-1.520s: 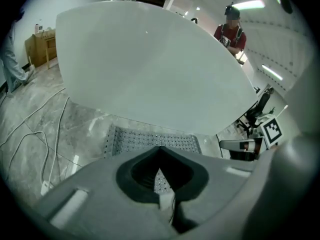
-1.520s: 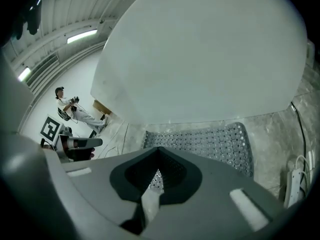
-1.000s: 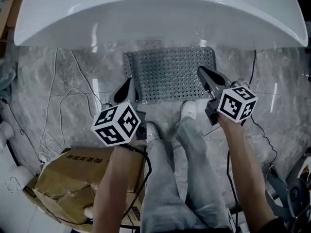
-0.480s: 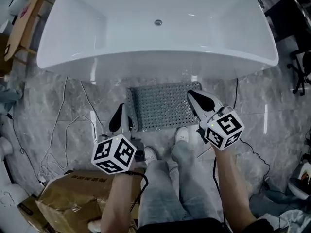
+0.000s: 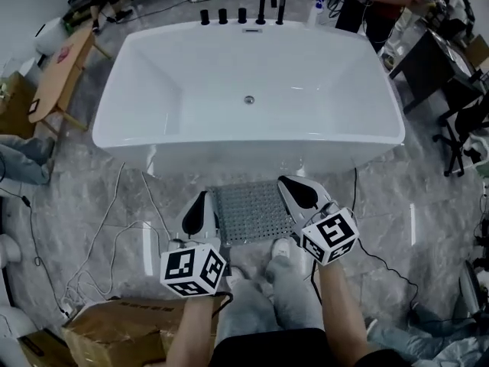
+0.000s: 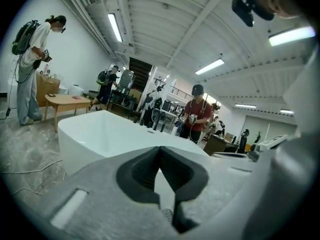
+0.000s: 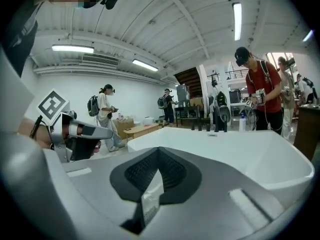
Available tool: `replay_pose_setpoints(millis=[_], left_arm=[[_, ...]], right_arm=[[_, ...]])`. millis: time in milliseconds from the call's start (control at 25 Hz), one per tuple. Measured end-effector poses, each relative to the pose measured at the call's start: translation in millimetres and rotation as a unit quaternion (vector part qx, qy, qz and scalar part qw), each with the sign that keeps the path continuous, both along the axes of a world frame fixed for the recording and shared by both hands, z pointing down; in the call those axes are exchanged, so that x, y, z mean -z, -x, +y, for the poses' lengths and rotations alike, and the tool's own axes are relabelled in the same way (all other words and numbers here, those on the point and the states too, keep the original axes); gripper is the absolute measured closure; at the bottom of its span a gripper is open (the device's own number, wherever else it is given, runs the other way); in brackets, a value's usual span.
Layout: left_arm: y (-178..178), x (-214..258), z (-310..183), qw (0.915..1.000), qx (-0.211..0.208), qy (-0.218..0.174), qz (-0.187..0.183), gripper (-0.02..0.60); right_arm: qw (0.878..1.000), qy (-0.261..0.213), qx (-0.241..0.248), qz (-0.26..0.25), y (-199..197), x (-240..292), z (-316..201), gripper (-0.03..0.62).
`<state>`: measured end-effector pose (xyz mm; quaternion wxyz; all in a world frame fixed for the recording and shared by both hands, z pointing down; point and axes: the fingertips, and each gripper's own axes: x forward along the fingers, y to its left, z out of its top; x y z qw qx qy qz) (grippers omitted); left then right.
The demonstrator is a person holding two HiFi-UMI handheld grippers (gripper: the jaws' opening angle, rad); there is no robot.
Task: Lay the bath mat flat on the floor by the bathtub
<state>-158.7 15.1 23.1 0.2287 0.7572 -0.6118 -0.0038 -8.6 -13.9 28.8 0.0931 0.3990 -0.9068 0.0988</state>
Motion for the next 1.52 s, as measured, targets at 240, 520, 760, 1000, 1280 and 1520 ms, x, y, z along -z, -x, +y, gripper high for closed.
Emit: replay_pose_setpoints(millis=[240,520,760,1000,1280,1520], left_arm=[[-6,81,26,0.9985,0.001,-0.054,-0.003,0.578],[-32,181,40,0.9928,-0.006,-0.116,0.029,0.578],[-57,237,52,0.9875,-0.03,-0.155,0.0,0.578],[-76,261,68,0.9833,-0.014,-0.173,-0.056,0.578],[-58,270,70,0.9813,0.006,-0.181,-0.064,0.578],[-52,268,73,0.9814,0.01,-0.181,-0.062,0.578]], right_arm=[[0.998,-0.068,-0.01,-0.014,0,103,17,0.591],[0.993,-0.114,-0.017,-0.031,-14,187,48,0.591],[0.989,-0.135,-0.032,-0.057,-31,236,68,0.591],[0.985,-0.154,-0.039,-0.067,-39,271,91,0.591],[0.983,-0.169,-0.047,-0.054,-22,278,95,0.591],[0.982,-0.175,-0.044,-0.048,-14,278,97,0.591]])
